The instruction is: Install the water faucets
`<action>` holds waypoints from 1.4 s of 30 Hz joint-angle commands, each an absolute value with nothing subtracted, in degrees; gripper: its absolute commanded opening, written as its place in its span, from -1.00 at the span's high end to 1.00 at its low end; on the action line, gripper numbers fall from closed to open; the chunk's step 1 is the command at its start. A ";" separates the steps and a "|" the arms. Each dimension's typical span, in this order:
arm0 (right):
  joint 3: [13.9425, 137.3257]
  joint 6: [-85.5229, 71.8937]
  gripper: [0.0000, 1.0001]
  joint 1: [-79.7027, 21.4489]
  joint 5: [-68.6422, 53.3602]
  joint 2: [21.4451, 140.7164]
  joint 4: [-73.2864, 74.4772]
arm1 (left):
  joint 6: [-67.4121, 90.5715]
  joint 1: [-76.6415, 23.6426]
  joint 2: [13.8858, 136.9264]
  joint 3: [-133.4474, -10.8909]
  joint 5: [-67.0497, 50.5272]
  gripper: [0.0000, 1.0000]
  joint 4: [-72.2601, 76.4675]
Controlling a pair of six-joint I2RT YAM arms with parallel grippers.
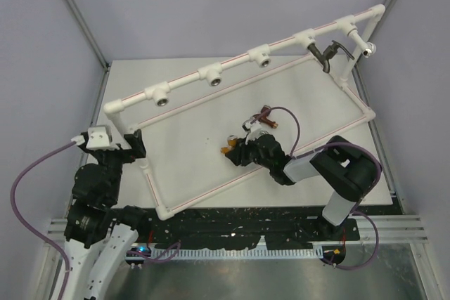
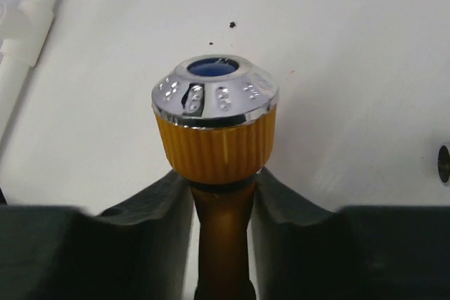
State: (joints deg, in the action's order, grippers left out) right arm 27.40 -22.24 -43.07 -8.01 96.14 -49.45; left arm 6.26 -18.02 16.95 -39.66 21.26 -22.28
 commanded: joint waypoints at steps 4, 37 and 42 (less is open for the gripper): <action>31.73 -16.44 -0.37 -42.80 -5.36 95.46 -52.66 | 3.35 -18.19 9.77 -45.79 13.99 -0.97 -35.06; 59.93 -34.88 -0.28 -22.24 13.00 108.10 -21.28 | 13.89 -18.19 -0.18 -23.38 -26.10 -0.99 -21.53; 63.80 -36.82 -0.39 -22.24 15.73 110.21 -14.68 | 13.71 -18.19 -0.18 -23.55 -25.05 -0.99 -22.32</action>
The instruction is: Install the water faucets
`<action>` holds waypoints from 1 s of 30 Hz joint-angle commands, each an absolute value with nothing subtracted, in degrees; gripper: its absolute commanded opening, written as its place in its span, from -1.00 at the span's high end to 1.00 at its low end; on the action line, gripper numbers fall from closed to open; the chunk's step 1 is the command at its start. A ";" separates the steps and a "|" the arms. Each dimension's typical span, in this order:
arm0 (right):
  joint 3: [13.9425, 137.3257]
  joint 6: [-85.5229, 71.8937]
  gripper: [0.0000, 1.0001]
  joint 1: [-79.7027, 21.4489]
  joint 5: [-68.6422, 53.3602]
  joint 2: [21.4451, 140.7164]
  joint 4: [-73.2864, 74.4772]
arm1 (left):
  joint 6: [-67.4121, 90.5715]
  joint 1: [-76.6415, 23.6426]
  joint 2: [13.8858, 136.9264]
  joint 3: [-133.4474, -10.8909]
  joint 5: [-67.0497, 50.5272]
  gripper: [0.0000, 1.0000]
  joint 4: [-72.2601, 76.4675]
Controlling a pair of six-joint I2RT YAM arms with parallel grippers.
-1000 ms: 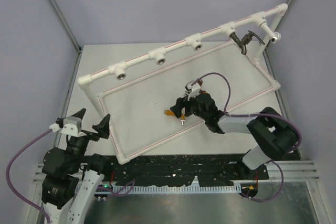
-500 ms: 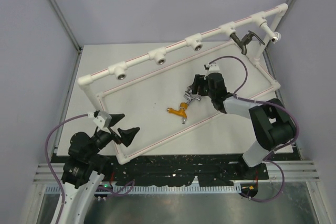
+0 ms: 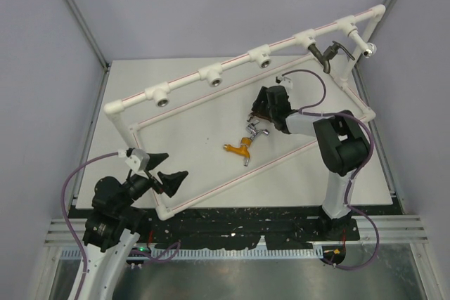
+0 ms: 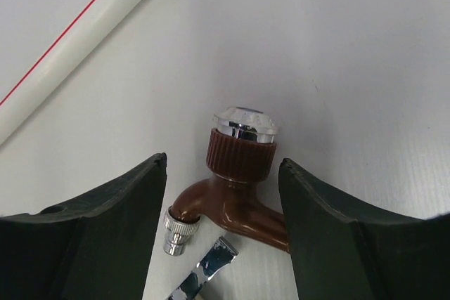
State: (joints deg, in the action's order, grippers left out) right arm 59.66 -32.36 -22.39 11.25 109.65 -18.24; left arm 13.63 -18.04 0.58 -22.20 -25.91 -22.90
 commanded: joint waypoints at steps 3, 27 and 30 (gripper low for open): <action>68.27 -37.09 -0.40 -22.24 14.77 112.14 -9.34 | 13.54 -18.19 -0.18 -23.64 -24.79 -0.98 -22.32; 53.54 -30.41 0.84 -22.24 3.70 101.00 -25.29 | 24.16 -18.28 7.73 -22.59 -30.76 -0.96 -15.65; 47.13 -31.81 0.84 -22.94 0.88 95.30 -32.93 | 26.36 -18.37 9.93 -22.24 -31.02 -0.96 -13.28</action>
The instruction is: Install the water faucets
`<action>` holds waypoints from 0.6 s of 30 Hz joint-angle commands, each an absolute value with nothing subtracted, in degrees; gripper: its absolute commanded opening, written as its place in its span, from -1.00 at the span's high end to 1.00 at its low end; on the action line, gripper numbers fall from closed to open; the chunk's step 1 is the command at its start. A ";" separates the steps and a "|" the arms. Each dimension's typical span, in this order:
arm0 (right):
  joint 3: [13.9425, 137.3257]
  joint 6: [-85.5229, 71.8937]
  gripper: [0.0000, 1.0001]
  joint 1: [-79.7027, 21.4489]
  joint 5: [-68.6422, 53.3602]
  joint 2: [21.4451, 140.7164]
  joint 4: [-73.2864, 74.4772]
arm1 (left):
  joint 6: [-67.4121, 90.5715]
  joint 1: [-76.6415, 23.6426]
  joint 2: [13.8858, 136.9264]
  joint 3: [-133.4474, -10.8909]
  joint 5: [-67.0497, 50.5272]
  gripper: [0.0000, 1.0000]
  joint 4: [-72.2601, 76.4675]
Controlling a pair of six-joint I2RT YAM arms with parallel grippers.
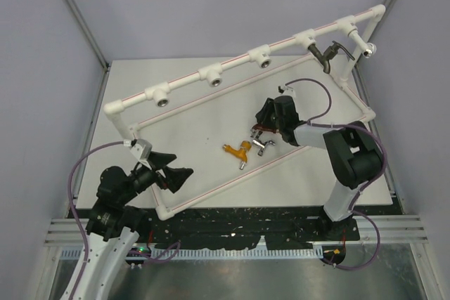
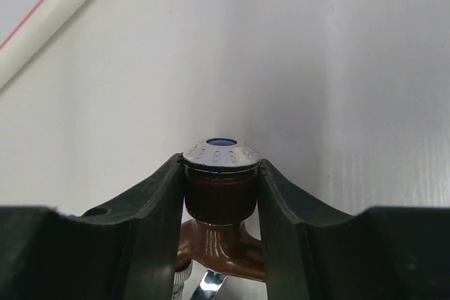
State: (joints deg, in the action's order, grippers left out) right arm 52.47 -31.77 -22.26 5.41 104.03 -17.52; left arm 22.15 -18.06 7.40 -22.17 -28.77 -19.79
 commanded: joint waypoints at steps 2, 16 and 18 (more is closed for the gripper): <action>44.49 -32.08 0.85 -23.64 -2.63 92.39 -36.72 | 28.29 -18.54 11.68 -22.06 -30.76 -0.96 -11.96; 28.92 -34.02 0.87 -35.68 -9.67 78.93 -60.55 | 33.22 -35.66 24.77 -22.06 -15.84 -0.84 -1.33; 27.60 -34.01 0.86 -37.87 -9.14 77.43 -62.83 | 32.78 -38.75 28.02 -23.64 -12.06 -0.80 -0.36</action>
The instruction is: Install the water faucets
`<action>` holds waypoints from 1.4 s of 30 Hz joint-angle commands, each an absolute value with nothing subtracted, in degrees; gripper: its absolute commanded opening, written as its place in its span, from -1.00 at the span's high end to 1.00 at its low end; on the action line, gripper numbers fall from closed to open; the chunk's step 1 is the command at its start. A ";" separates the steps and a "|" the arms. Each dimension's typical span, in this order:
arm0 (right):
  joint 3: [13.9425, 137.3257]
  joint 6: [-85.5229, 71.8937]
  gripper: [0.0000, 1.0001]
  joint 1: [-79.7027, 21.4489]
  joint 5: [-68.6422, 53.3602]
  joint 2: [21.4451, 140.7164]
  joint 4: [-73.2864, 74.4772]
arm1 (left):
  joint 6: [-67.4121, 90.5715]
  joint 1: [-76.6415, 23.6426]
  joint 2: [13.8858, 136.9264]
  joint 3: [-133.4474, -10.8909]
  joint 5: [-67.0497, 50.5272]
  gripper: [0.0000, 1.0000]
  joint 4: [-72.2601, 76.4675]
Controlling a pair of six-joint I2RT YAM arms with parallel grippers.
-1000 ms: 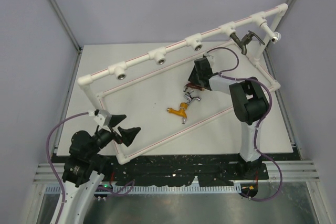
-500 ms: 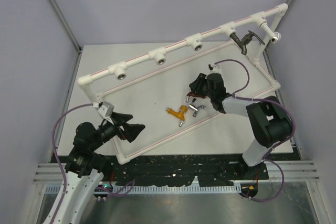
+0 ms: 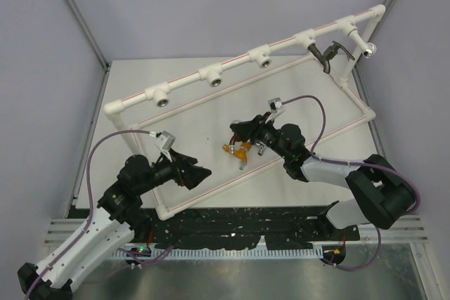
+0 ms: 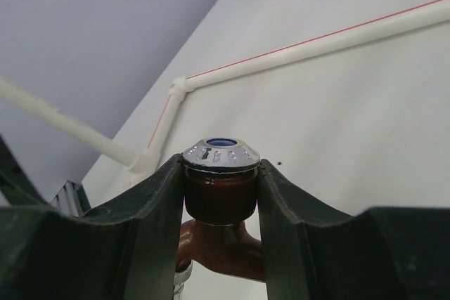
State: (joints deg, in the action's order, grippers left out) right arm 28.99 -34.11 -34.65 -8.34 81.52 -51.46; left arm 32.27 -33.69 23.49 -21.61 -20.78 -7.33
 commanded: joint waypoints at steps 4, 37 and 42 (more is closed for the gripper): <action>26.37 -32.00 0.87 -41.91 -7.74 74.89 -66.00 | 34.71 -41.22 34.96 -24.08 -8.53 -0.60 5.96; 32.16 -22.15 -0.15 -51.41 10.19 57.66 -31.12 | 4.49 -65.82 55.63 -41.39 28.72 1.00 3.25; 32.87 -22.50 -0.23 -51.77 11.07 58.01 -29.97 | 1.67 -68.29 57.13 -42.89 33.22 1.00 2.99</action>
